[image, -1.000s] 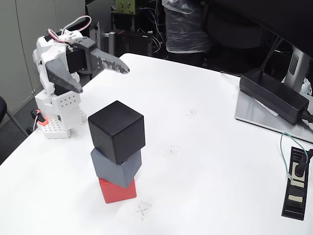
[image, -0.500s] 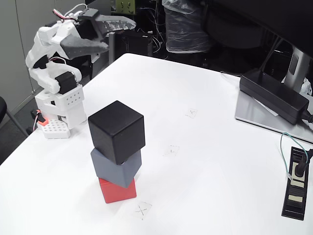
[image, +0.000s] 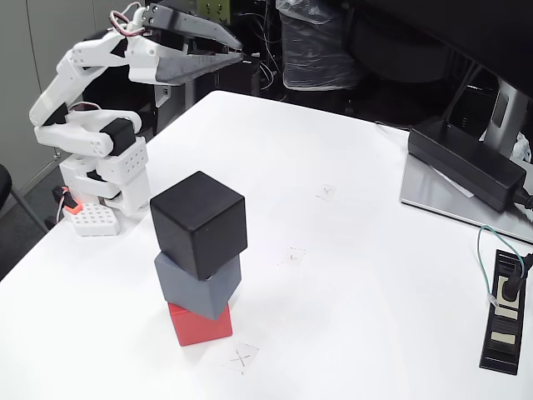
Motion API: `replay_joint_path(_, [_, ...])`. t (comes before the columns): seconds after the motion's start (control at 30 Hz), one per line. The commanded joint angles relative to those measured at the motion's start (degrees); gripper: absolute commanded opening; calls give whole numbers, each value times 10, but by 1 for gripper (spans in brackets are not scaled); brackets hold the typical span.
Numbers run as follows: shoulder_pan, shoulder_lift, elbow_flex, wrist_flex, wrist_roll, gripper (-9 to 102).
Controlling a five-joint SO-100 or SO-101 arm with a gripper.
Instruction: Stack the three blocks in an ordered color.
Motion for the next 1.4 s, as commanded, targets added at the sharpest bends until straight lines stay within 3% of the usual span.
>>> replay_joint_path(0.0, [-2, -4, 33, -4, 96, -1])
replay_joint_path(0.33, [-9, -5, 219, -10, 252, -1])
replay_joint_path(0.73, [-76, -10, 217, 1, 269, -1])
replay_joint_path(1.0, [-87, -9, 217, 78, 381, -1])
replay_joint_path(1.37, [-88, -5, 217, 115, 345, -1])
